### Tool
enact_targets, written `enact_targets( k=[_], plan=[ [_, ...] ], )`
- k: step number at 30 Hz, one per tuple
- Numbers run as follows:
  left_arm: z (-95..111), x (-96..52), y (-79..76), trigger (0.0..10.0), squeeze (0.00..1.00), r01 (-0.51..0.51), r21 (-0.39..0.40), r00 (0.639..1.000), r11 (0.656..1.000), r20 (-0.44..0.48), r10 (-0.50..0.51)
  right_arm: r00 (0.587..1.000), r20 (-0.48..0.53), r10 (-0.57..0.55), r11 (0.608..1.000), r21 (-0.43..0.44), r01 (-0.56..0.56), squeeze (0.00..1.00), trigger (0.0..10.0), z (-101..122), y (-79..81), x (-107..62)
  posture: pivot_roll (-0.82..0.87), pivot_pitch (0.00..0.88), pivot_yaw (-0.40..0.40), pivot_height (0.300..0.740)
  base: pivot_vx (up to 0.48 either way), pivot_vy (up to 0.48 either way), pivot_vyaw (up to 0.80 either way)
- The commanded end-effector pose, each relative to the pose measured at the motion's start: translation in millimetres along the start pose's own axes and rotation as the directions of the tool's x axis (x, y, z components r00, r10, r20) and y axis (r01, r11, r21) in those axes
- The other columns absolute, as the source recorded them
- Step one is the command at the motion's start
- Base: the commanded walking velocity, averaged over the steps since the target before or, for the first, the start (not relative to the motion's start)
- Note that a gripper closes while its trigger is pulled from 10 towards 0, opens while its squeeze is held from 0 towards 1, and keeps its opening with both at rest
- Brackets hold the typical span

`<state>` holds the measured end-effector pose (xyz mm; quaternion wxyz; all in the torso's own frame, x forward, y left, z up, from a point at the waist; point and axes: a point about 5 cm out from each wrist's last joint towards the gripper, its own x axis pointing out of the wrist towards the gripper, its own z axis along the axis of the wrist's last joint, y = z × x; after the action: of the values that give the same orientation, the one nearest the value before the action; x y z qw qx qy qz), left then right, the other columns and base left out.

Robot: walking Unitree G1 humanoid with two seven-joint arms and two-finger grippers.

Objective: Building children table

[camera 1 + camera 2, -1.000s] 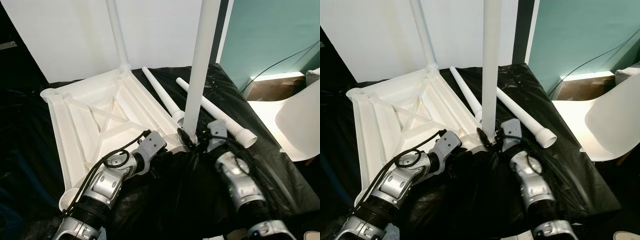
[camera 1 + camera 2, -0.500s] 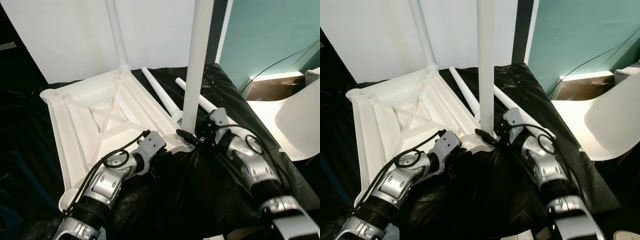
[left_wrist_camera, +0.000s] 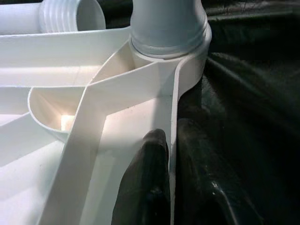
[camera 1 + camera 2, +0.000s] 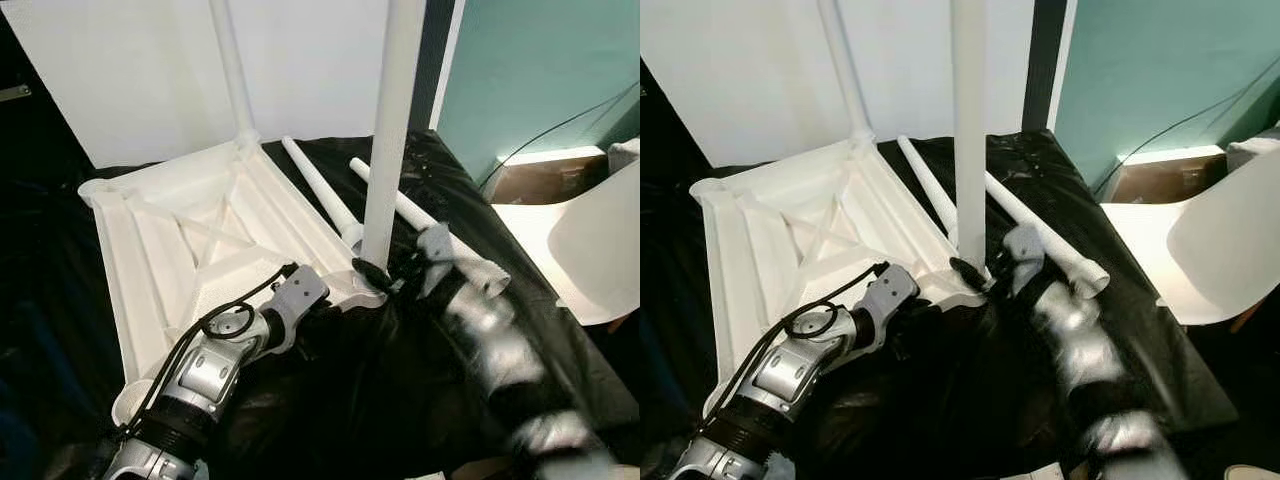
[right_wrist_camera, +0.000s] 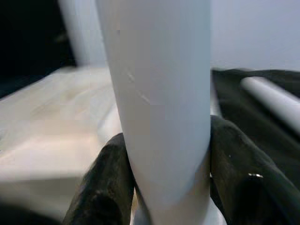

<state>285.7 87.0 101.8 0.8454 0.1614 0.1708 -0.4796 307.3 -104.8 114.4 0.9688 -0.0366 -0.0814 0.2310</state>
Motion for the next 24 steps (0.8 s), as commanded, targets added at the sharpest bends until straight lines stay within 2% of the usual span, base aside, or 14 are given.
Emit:
enact_targets(
  k=[1,2,6,11,12,14,15,16,19,20,21,22,23,24],
  plan=[
    [-35.5,2.1,-11.7,10.0,0.0,0.031,-0.097,0.989,0.995,-0.144,-0.045,0.99,-0.049,-0.135,0.991,-0.026,0.134,0.0,0.0,-8.9,-12.0,-6.0,0.07,0.0,0.026,0.74,0.0,0.0,0.0],
    [-35.3,2.0,-11.3,10.0,0.0,0.033,-0.095,0.988,0.995,-0.145,-0.046,0.977,-0.03,-0.212,0.977,-0.02,0.212,0.0,0.0,-6.8,-18.3,-5.7,0.06,0.0,0.033,0.74,0.0,0.0,0.0],
    [-35.4,1.5,-11.2,10.0,0.0,0.037,-0.092,0.988,0.995,-0.147,-0.05,0.953,0.0,-0.303,0.953,-0.01,0.303,0.0,0.0,-3.5,-25.7,-4.1,0.06,0.0,0.037,0.74,0.0,0.0,0.0],
    [-36.5,1.5,-12.9,10.0,0.0,0.045,-0.091,0.987,0.995,-0.151,-0.058,0.954,0.006,-0.3,0.954,0.02,0.3,0.0,0.0,-2.0,-18.1,1.5,0.06,0.0,0.043,0.74,0.0,0.0,0.0],
    [-36.2,1.6,-13.0,10.0,0.0,0.046,-0.092,0.987,0.995,-0.15,-0.059,0.965,0.007,-0.263,0.964,0.035,0.263,0.0,8.0,-1.4,-12.5,3.4,0.05,0.0,0.044,0.74,0.0,0.0,0.0],
    [-35.9,1.7,-12.9,10.0,0.0,0.046,-0.092,0.987,0.995,-0.15,-0.06,0.971,0.008,-0.237,0.971,0.044,0.237,0.0,8.0,-0.8,-8.8,4.4,0.05,0.0,0.044,0.74,0.0,0.0,0.0],
    [-35.8,1.8,-13.0,10.0,0.0,0.046,-0.092,0.987,0.995,-0.149,-0.06,0.979,0.005,-0.203,0.978,0.051,0.203,0.0,10.0,-0.1,-3.4,5.2,0.05,0.0,0.044,0.74,0.0,0.0,0.0],
    [-35.7,1.9,-13.2,10.0,0.0,0.047,-0.092,0.987,0.995,-0.149,-0.06,0.989,0.005,-0.15,0.986,0.07,0.149,1.0,10.0,0.4,0.7,5.4,0.05,0.0,0.045,0.74,0.0,0.0,0.0],
    [-35.7,1.9,-13.2,10.0,0.0,0.047,-0.092,0.987,0.995,-0.149,-0.06,0.989,0.005,-0.15,0.986,0.07,0.149,1.0,10.0,0.4,0.7,5.4,0.05,0.0,0.045,0.74,0.0,0.0,0.0],
    [-35.7,2.1,-13.4,10.0,0.0,0.047,-0.094,0.987,0.994,-0.149,-0.061,0.996,-0.004,-0.091,0.992,0.088,0.091,1.0,10.0,-0.4,3.2,5.3,0.05,0.0,0.045,0.74,0.0,0.0,0.0],
    [-35.8,2.9,-13.8,10.0,0.0,0.048,-0.095,0.987,0.994,-0.149,-0.062,1.0,-0.01,0.0,0.996,0.085,0.001,0.09,10.0,-0.3,3.3,5.1,0.04,0.0,0.045,0.74,0.0,0.0,0.0],
    [-35.7,3.8,-14.1,10.0,0.0,0.049,-0.096,0.987,0.994,-0.148,-0.063,0.997,-0.007,0.079,0.994,0.071,-0.078,0.0,10.0,1.5,0.4,4.7,0.04,0.0,0.043,0.74,0.0,0.0,0.0],
    [-35.7,3.8,-14.1,10.0,0.0,0.049,-0.096,0.987,0.994,-0.148,-0.063,0.997,-0.007,0.079,0.994,0.071,-0.078,0.0,10.0,1.5,0.4,4.7,0.04,0.0,0.043,0.74,0.0,0.0,0.0],
    [-35.5,4.8,-14.4,10.0,0.0,0.05,-0.096,0.987,0.994,-0.147,-0.064,0.99,-0.011,0.144,0.988,0.055,-0.143,0.0,10.0,3.2,-3.3,4.5,0.04,0.0,0.043,0.74,0.0,0.0,0.0]
  ],
)
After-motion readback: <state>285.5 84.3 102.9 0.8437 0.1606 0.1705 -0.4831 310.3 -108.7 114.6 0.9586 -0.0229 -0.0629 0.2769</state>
